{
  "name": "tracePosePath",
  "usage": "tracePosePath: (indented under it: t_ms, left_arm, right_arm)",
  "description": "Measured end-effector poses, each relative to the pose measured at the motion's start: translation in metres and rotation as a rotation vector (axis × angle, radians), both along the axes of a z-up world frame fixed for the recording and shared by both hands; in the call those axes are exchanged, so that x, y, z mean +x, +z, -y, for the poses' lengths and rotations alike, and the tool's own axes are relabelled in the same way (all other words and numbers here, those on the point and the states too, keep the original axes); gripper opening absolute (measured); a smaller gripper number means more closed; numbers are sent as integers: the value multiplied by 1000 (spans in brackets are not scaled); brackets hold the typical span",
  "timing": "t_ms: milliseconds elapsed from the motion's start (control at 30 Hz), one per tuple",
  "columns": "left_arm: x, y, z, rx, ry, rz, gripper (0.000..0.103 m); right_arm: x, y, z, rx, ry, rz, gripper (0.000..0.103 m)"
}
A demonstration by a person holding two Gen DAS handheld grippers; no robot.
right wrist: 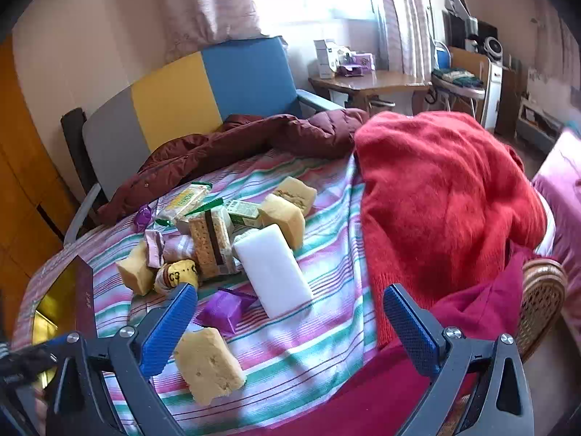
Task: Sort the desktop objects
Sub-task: 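Grasp a yellow sponge piece with left tool while right tool grasps white block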
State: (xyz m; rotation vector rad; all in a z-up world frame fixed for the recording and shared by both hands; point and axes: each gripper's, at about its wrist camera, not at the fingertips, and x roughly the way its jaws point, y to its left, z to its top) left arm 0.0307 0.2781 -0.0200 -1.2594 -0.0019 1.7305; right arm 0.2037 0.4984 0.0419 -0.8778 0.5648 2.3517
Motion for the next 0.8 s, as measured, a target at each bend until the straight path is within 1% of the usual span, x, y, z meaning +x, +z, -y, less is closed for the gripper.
tracePosePath:
  t_ms: [33, 67, 100, 133, 167, 200, 233, 333, 400, 467, 533, 633, 700, 767, 800]
  left_arm:
    - [4, -3, -10, -4, -19, 25, 68]
    - [9, -11, -24, -21, -39, 73, 68]
    - [13, -15, -28, -22, -42, 108, 69]
    - [15, -19, -33, -18, -43, 143, 72]
    - [18, -23, -40, -21, -43, 177, 79]
    - [20, -26, -46, -31, -33, 194, 82]
    - [21, -30, -52, -44, -21, 201, 83]
    - [24, -40, -68, -75, 18, 238, 83]
    - [26, -44, -82, -106, 52, 235, 83]
    - [28, -44, -92, -132, 67, 222, 85]
    - [27, -45, -98, -156, 62, 205, 86]
    - [28, -56, -109, -214, 68, 179, 86]
    - [29, -60, -110, -225, 81, 150, 85]
    - [30, -64, -110, -269, 69, 101, 71]
    - [30, -65, -107, -263, 58, 95, 71]
  right_arm:
    - [0, -2, 0, -2, -10, 6, 103]
    - [0, -4, 0, -1, -9, 11, 103]
    - [1, -5, 1, 0, -8, 12, 103]
    - [1, -8, 1, -2, -4, 11, 103]
    - [2, -8, 1, -4, 0, 7, 103]
    - [2, -10, 1, -5, 3, 2, 103]
    - [3, -11, 2, -5, 2, -1, 103]
    - [6, -12, 0, -12, -11, -17, 103]
    - [9, -13, -3, -23, -20, -27, 103]
    - [11, -15, -4, -24, -31, -29, 103]
    - [14, -15, -7, -28, -39, -41, 103]
    - [20, -14, -10, -25, -59, -58, 103]
    - [23, -13, -12, -26, -66, -59, 103]
    - [23, -14, -13, -35, -63, -59, 103]
    - [22, -14, -14, -39, -55, -55, 103]
